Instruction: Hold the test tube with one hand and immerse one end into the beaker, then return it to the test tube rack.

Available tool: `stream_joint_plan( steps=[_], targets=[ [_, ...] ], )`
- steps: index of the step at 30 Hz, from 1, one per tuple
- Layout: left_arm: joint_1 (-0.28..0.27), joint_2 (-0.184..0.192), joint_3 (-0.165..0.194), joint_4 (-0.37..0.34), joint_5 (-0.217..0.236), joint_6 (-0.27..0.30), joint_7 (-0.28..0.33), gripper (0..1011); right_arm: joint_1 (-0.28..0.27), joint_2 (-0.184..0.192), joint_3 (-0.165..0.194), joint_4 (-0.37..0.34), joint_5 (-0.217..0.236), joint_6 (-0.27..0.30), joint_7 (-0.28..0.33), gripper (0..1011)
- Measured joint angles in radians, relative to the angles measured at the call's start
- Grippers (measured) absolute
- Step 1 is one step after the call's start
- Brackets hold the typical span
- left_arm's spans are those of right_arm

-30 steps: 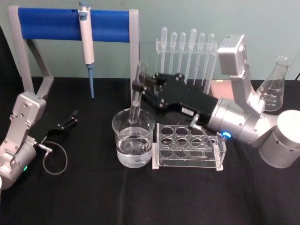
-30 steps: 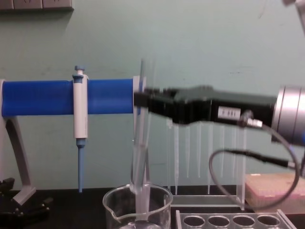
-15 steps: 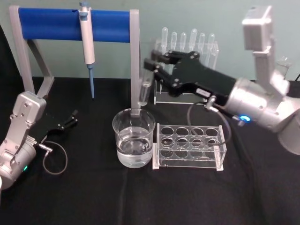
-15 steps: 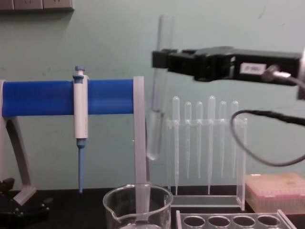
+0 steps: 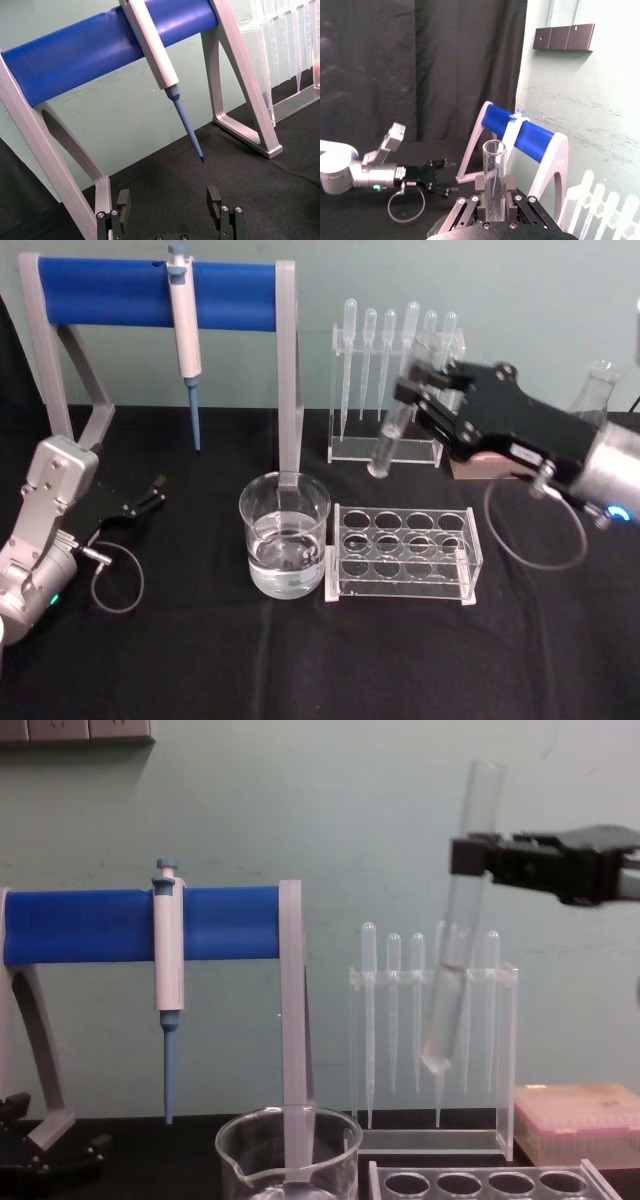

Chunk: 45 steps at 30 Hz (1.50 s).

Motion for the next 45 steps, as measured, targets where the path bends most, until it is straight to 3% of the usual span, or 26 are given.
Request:
stream_joint_plan(
  steps=[6, 14, 45],
  targets=[
    [0.000, 0.000, 0.000, 0.000, 0.000, 0.000, 0.000, 1000, -0.053, 0.031, 0.013, 0.004, 0.003, -0.048, 0.023, 222],
    [0.000, 0.000, 0.000, 0.000, 0.000, 0.000, 0.000, 1000, -0.092, 0.041, 0.017, 0.010, -0.002, -0.075, 0.033, 222],
    [0.000, 0.000, 0.000, 0.000, 0.000, 0.000, 0.000, 1000, -0.109, 0.003, -0.013, 0.091, -0.045, -0.074, 0.034, 222]
  ],
)
